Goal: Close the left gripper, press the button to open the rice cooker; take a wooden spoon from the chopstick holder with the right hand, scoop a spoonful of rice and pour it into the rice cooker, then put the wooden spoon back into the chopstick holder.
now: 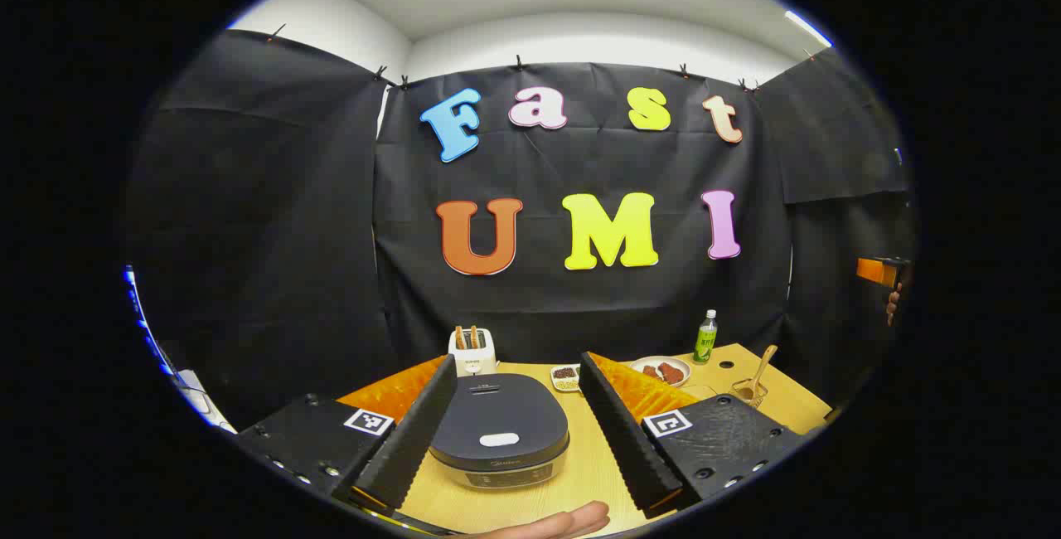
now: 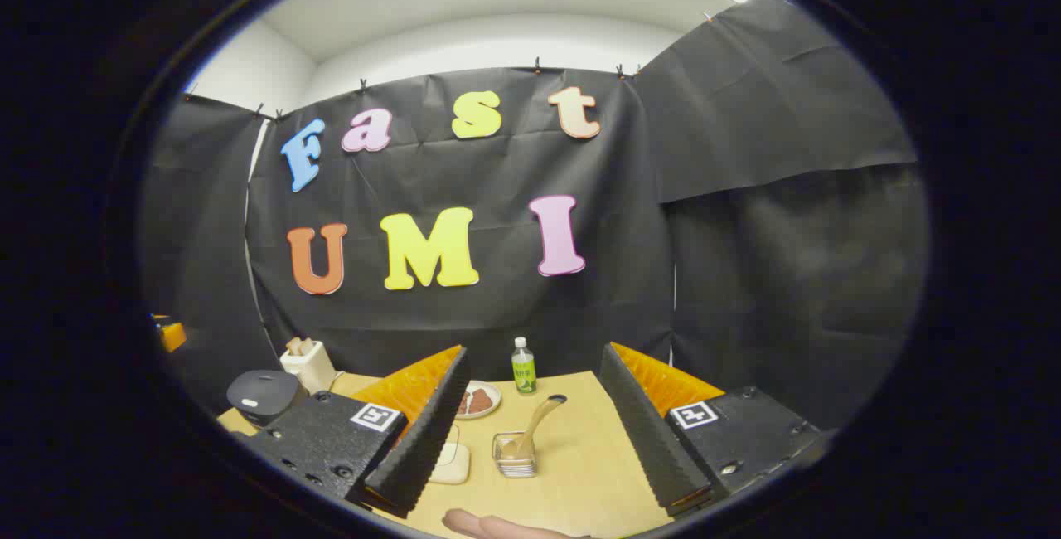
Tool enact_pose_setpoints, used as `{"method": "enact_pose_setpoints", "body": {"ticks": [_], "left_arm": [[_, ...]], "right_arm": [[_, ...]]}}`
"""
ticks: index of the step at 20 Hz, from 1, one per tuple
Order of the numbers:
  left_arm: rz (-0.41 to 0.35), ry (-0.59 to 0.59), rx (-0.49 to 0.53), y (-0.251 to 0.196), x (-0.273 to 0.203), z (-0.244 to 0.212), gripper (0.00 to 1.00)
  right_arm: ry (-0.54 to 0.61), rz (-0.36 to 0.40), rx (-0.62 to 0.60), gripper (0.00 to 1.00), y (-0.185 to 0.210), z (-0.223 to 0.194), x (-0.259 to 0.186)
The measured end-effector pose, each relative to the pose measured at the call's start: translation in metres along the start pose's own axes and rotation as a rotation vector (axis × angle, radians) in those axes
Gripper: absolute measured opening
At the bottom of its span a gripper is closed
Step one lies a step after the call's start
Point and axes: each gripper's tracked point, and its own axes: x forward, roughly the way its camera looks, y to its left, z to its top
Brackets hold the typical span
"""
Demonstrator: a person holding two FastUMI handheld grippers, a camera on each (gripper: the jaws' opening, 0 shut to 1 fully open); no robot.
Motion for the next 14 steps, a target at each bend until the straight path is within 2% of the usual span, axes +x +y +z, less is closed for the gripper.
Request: {"method": "enact_pose_setpoints", "body": {"ticks": [9,14], "left_arm": [[0.019,0.013,-0.024,-0.002,-0.002,-0.007,0.94],[0.035,0.043,-0.019,0.001,0.011,-0.026,0.94]], "right_arm": [[-0.017,0.015,-0.003,1.00,0.002,0.003,-0.005],[-0.020,0.008,0.003,1.00,-0.006,-0.006,-0.005]]}}
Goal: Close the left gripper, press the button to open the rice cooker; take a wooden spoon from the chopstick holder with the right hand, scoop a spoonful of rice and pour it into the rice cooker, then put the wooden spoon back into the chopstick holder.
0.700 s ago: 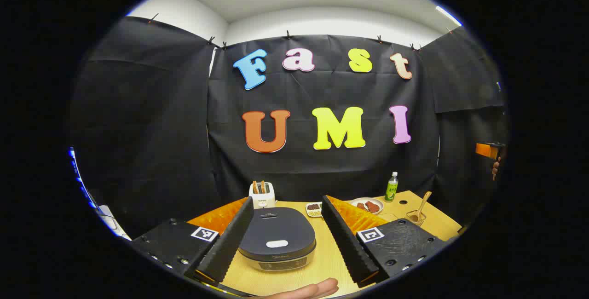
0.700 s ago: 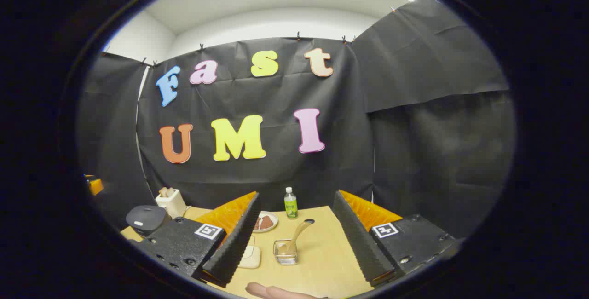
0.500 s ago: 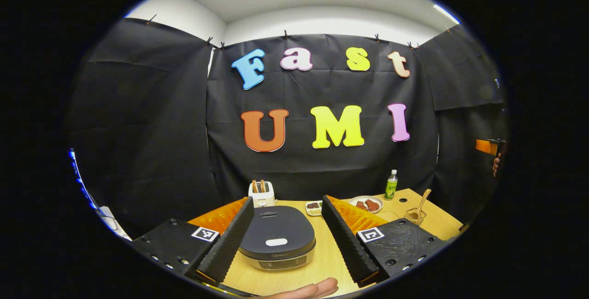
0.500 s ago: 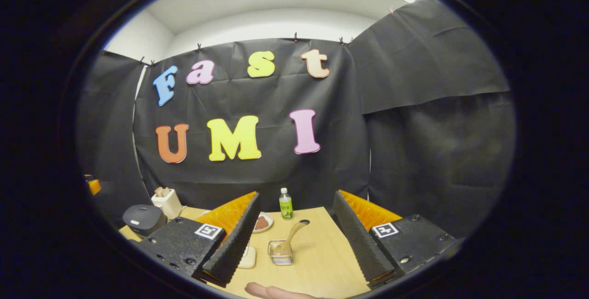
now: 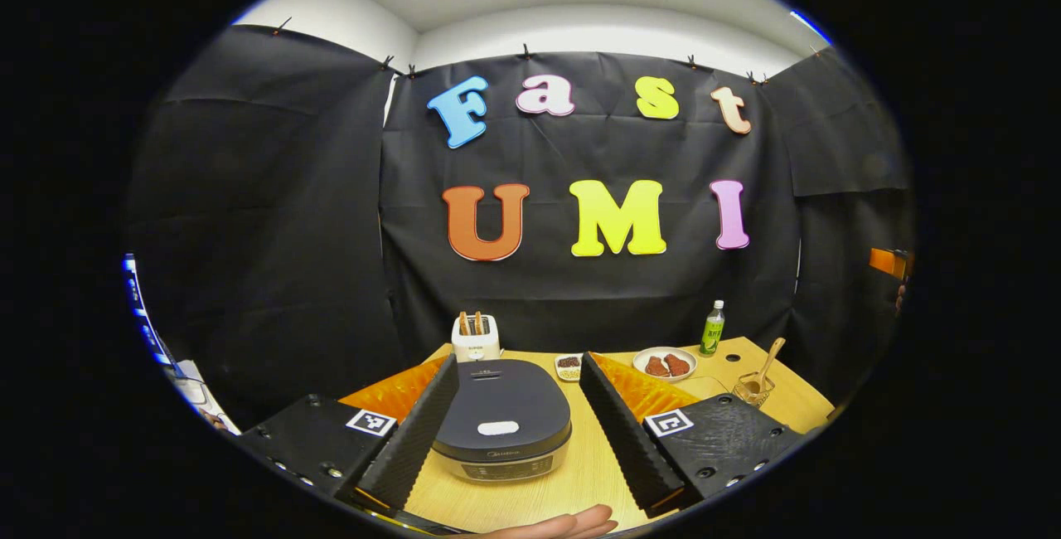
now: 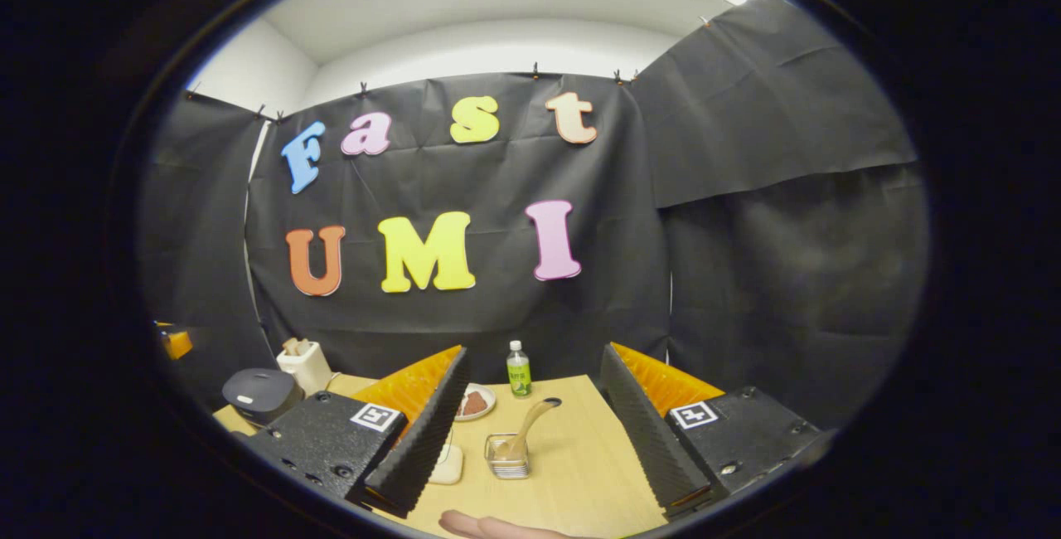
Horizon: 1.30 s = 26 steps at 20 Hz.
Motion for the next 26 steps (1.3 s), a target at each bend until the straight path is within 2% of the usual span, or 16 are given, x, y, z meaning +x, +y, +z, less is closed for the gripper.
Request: {"method": "enact_pose_setpoints", "body": {"ticks": [4,6,8,9,10,11,12,14,17,19,23,26], "left_arm": [[0.021,0.021,0.000,0.003,0.012,-0.012,0.94],[0.001,0.043,-0.013,-0.001,0.019,-0.020,0.92],[-0.011,0.078,-0.007,0.000,0.027,-0.032,0.59],[0.004,0.095,0.011,0.005,0.030,-0.039,0.55],[0.020,0.111,0.033,0.010,0.036,-0.046,0.60],[0.024,0.116,0.044,0.011,0.041,-0.051,0.60],[0.019,0.134,0.060,0.013,0.044,-0.057,0.55],[0.026,0.191,0.033,0.014,0.054,-0.073,0.05],[0.058,0.281,0.003,0.024,0.060,-0.103,0.11],[0.083,0.344,-0.019,0.028,0.069,-0.116,0.00],[0.091,0.404,-0.023,0.030,0.077,-0.137,0.00],[0.080,0.443,-0.056,0.026,0.082,-0.151,0.00]], "right_arm": [[0.043,0.028,0.030,1.00,0.001,-0.019,0.007],[0.039,0.027,0.025,1.00,-0.003,-0.023,0.013],[0.036,0.029,0.022,1.00,-0.003,-0.027,0.017],[0.037,0.031,0.020,1.00,-0.004,-0.030,0.018],[0.039,0.033,0.019,1.00,-0.004,-0.033,0.019],[0.044,0.028,0.016,1.00,-0.006,-0.036,0.021],[0.044,0.016,0.014,1.00,-0.010,-0.038,0.023],[0.045,0.020,0.009,1.00,-0.009,-0.042,0.025],[0.055,0.022,0.003,1.00,-0.009,-0.049,0.027],[0.054,0.016,-0.002,1.00,-0.012,-0.052,0.027],[0.049,0.029,-0.010,1.00,-0.012,-0.054,0.026],[0.055,-0.005,0.001,1.00,-0.021,-0.060,0.029]]}}
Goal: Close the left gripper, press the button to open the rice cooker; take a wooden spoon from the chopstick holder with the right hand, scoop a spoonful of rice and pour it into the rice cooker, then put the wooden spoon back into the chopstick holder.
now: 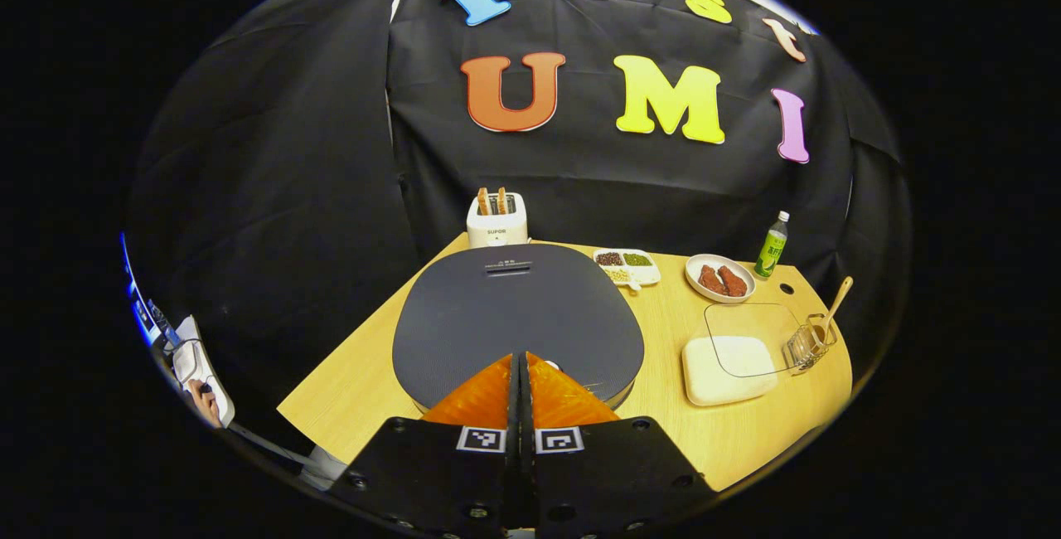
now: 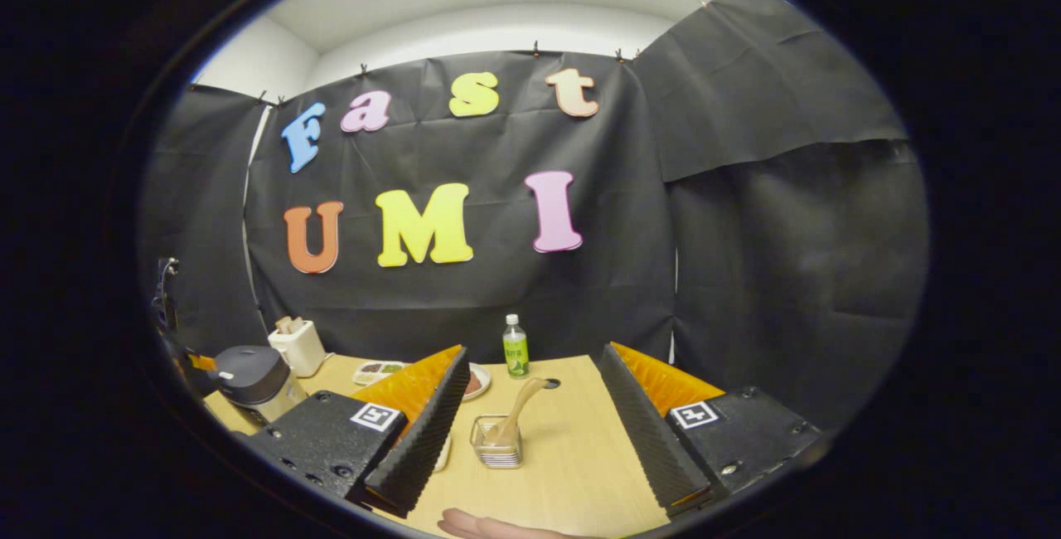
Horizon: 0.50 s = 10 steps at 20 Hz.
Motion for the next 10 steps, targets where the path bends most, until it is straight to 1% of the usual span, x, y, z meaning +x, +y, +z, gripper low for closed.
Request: {"method": "enact_pose_setpoints", "body": {"ticks": [2,4,7,10], "left_arm": [[0.017,0.005,0.001,0.004,0.006,-0.005,0.00],[0.018,0.006,-0.008,0.003,0.010,-0.008,0.00],[0.030,-0.021,0.030,0.002,0.017,-0.009,0.00],[0.028,0.025,0.017,0.003,0.016,-0.015,0.00]], "right_arm": [[0.007,0.005,0.013,1.00,0.002,-0.003,0.000],[0.011,0.008,0.016,1.00,0.002,-0.007,0.002],[0.006,0.027,0.006,1.00,0.009,-0.008,-0.001],[0.003,0.033,-0.013,1.00,0.013,-0.013,-0.003]]}}
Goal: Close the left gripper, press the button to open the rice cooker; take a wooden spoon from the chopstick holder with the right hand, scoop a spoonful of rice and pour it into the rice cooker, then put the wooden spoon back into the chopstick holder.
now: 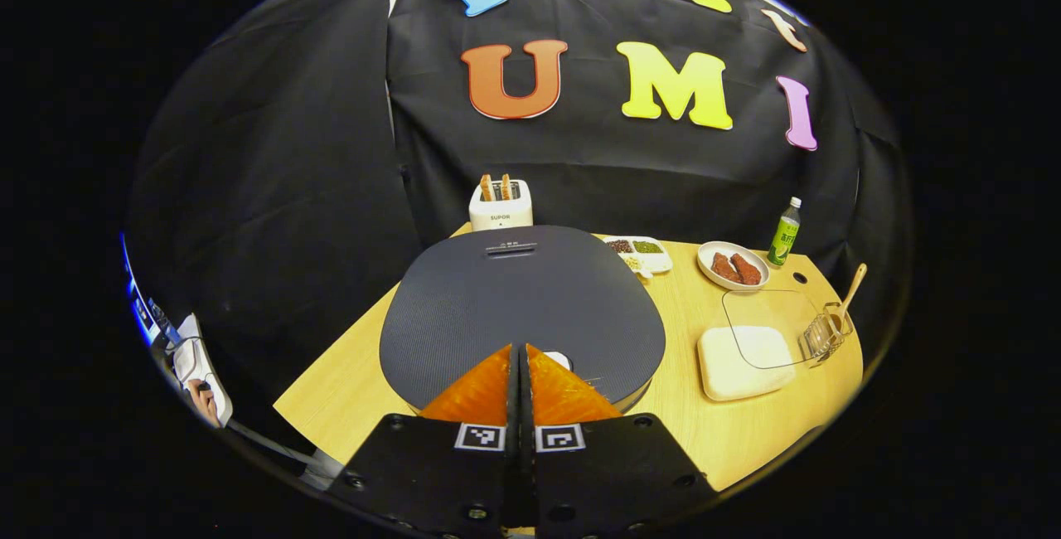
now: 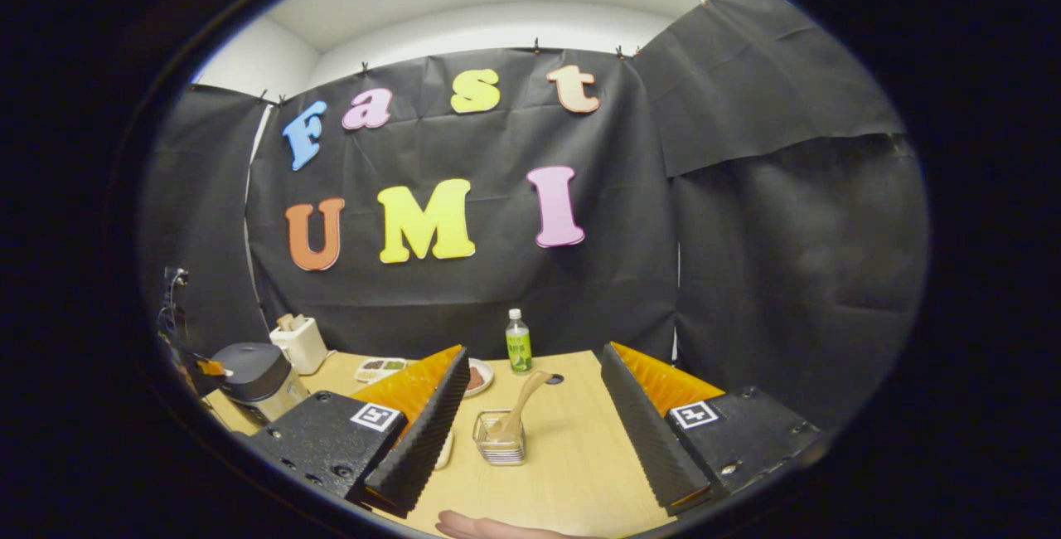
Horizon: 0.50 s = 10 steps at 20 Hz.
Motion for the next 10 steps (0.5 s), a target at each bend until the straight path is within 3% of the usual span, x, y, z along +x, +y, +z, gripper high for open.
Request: {"method": "enact_pose_setpoints", "body": {"ticks": [6,10], "left_arm": [[-0.043,-0.011,-0.081,0.000,0.001,-0.002,0.00],[0.001,-0.039,-0.085,0.004,0.001,0.005,0.00]], "right_arm": [[0.007,0.017,-0.007,1.00,0.011,-0.022,-0.006],[0.043,0.026,-0.035,1.00,0.014,-0.040,-0.004]]}}
